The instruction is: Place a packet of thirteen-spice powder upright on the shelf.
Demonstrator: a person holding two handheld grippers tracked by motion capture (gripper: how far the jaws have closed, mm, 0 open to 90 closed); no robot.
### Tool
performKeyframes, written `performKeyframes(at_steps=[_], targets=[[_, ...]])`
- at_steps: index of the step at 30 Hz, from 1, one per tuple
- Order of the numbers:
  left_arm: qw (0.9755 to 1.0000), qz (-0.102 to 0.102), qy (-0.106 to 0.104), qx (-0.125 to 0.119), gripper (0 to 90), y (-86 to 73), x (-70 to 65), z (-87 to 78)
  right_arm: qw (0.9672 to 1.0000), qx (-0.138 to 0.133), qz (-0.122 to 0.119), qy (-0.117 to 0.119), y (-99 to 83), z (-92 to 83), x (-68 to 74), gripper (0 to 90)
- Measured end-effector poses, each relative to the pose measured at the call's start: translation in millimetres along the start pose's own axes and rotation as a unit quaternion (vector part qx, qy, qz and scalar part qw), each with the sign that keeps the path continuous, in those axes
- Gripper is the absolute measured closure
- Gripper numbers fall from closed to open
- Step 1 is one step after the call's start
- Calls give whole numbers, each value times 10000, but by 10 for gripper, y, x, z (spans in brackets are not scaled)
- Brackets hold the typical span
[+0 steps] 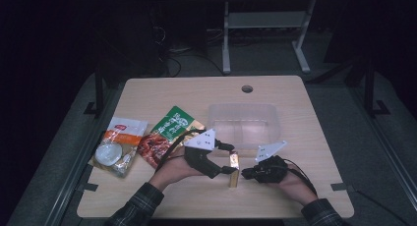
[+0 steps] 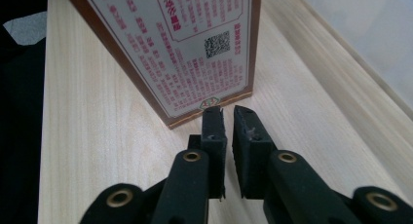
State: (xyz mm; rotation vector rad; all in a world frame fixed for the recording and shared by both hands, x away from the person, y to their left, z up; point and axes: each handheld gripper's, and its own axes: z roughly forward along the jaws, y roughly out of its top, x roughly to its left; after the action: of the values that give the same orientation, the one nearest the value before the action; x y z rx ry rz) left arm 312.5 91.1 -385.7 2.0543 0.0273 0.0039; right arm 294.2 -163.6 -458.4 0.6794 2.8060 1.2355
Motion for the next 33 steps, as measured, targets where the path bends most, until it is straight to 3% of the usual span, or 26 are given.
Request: performKeyframes(at_steps=[9,15,22,26,33], targets=[[9998,-117,185,-25,213,-22,-41,-229,9999,-136,30,11,-42,-159,-53,577],[9987,-221,448,81,197,-189,-104,-415,9993,-333,-95,152,-80,-290,-76,374],[9942,-702,756,305,178,-532,-188,-557,9953,-772,-455,355,-18,-469,-68,197],[9903,-926,946,430,177,-704,-229,-600,9932,-874,-660,404,83,-528,-42,157],[9858,-1215,1025,548,165,-909,-333,-663,9883,-1106,-926,500,277,-607,-4,134]])
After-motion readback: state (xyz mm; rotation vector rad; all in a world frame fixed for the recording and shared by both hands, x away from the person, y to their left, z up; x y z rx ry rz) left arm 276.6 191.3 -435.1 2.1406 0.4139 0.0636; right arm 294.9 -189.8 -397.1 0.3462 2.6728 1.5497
